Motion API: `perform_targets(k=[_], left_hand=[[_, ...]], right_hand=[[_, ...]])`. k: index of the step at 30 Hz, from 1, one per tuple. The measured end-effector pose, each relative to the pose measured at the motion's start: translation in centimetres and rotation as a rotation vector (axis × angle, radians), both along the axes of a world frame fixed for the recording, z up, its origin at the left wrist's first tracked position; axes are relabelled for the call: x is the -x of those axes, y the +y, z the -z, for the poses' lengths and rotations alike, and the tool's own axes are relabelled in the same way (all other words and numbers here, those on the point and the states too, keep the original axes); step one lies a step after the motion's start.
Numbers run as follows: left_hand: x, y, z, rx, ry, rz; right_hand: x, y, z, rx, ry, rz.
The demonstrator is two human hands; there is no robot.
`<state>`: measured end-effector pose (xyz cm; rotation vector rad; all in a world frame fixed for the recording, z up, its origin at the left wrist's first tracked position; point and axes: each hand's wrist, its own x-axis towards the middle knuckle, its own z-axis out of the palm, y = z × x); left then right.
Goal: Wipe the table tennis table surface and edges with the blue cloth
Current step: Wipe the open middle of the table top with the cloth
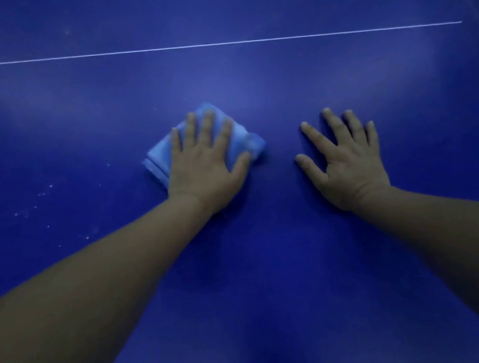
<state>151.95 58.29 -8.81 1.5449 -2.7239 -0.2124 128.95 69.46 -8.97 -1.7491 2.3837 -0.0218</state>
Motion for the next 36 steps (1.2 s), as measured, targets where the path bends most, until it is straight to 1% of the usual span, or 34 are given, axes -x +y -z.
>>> perform_targets(k=[2, 3, 4, 5, 6, 7, 9, 10, 11, 12, 14, 15, 16, 17, 18, 19, 20, 22, 23, 24, 25, 26, 28, 29, 30, 31, 32, 35, 36], left_hand=[[-1.7, 4.3, 0.4, 0.022, 0.087, 0.383], [-3.1, 6.0, 0.3, -0.003, 0.088, 0.578], [-4.3, 5.7, 0.3, -0.009, 0.066, 0.735], [-4.9, 3.8, 0.4, 0.004, 0.058, 0.805], [-4.7, 1.2, 0.3, 0.029, 0.049, 0.752], [-4.0, -1.6, 0.1, 0.035, 0.031, 0.582], [-1.8, -6.7, -0.8, -0.007, -0.016, 0.066], [-0.6, -7.7, -0.9, -0.012, -0.040, -0.091], [0.8, -7.5, -0.7, 0.002, -0.047, -0.111], [2.2, -6.3, -0.4, 0.004, -0.021, -0.014], [4.7, -2.8, 0.1, -0.018, 0.060, 0.331], [5.7, -1.7, 0.2, -0.024, 0.078, 0.452], [6.8, -1.9, 0.2, -0.019, 0.075, 0.516], [8.0, -3.2, 0.0, -0.009, 0.069, 0.520], [8.9, -4.9, -0.2, 0.000, 0.048, 0.452], [9.4, -6.9, -0.3, 0.003, 0.016, 0.319], [9.4, -8.8, -0.4, 0.002, -0.016, 0.139], [7.8, -11.0, -0.1, -0.018, -0.016, -0.198], [6.9, -10.8, 0.1, -0.010, -0.011, -0.278], [6.3, -10.1, 0.4, 0.004, -0.014, -0.273], [6.2, -9.0, 0.4, 0.012, -0.002, -0.194], [6.5, -8.1, 0.3, 0.009, 0.018, -0.056], [8.2, -7.1, 0.1, -0.024, 0.027, 0.288], [9.4, -7.2, 0.1, -0.030, 0.017, 0.406], [10.3, -7.9, 0.0, -0.036, 0.003, 0.443], [10.9, -8.9, 0.0, -0.034, -0.009, 0.398], [10.8, -10.1, 0.0, -0.022, -0.022, 0.278], [6.1, -14.0, 0.6, 0.019, -0.041, -0.213], [3.6, -14.9, 0.7, 0.029, -0.035, -0.333]], right_hand=[[-0.1, 0.2, 0.0, 0.006, -0.006, -0.012], [-0.1, 0.2, 0.0, 0.015, -0.006, -0.007], [0.0, 0.2, 0.0, 0.021, -0.004, -0.001], [0.0, 0.2, 0.0, 0.024, -0.001, 0.000], [0.0, 0.1, 0.1, 0.023, -0.001, -0.003], [-0.1, 0.1, 0.1, 0.022, -0.002, -0.008], [-0.1, 0.2, 0.1, 0.029, 0.004, -0.008], [-0.1, 0.2, 0.0, 0.034, 0.005, -0.005], [-0.1, 0.1, -0.1, 0.038, 0.005, -0.002], [-0.2, 0.2, -0.1, 0.042, 0.003, -0.006], [-0.4, 0.2, -0.2, 0.051, -0.014, -0.015], [-0.4, 0.2, -0.3, 0.061, -0.023, -0.014], [-0.3, 0.2, -0.4, 0.068, -0.024, -0.012], [-0.3, 0.2, -0.5, 0.068, -0.017, -0.010], [-0.3, 0.1, -0.5, 0.059, -0.007, -0.008], [-0.3, 0.1, -0.4, 0.046, 0.001, -0.005], [-0.3, 0.1, -0.4, 0.034, 0.006, -0.003], [-0.2, 0.1, -0.3, 0.023, 0.002, -0.008], [-0.3, 0.1, -0.4, 0.019, 0.001, -0.009], [-0.2, 0.1, -0.5, 0.015, -0.001, -0.008], [-0.3, 0.1, -0.5, 0.016, -0.004, -0.005], [-0.3, 0.1, -0.6, 0.021, -0.008, -0.004], [-0.4, 0.0, -0.7, 0.027, -0.013, -0.006], [-0.4, 0.0, -0.8, 0.029, -0.011, -0.006], [-0.4, 0.0, -0.8, 0.032, -0.010, -0.004], [-0.4, 0.0, -0.8, 0.034, -0.010, -0.004], [-0.4, 0.1, -0.7, 0.034, -0.010, -0.005], [-0.5, 0.1, -0.6, 0.039, -0.012, -0.007], [-0.4, 0.0, -0.6, 0.036, -0.010, -0.008]])
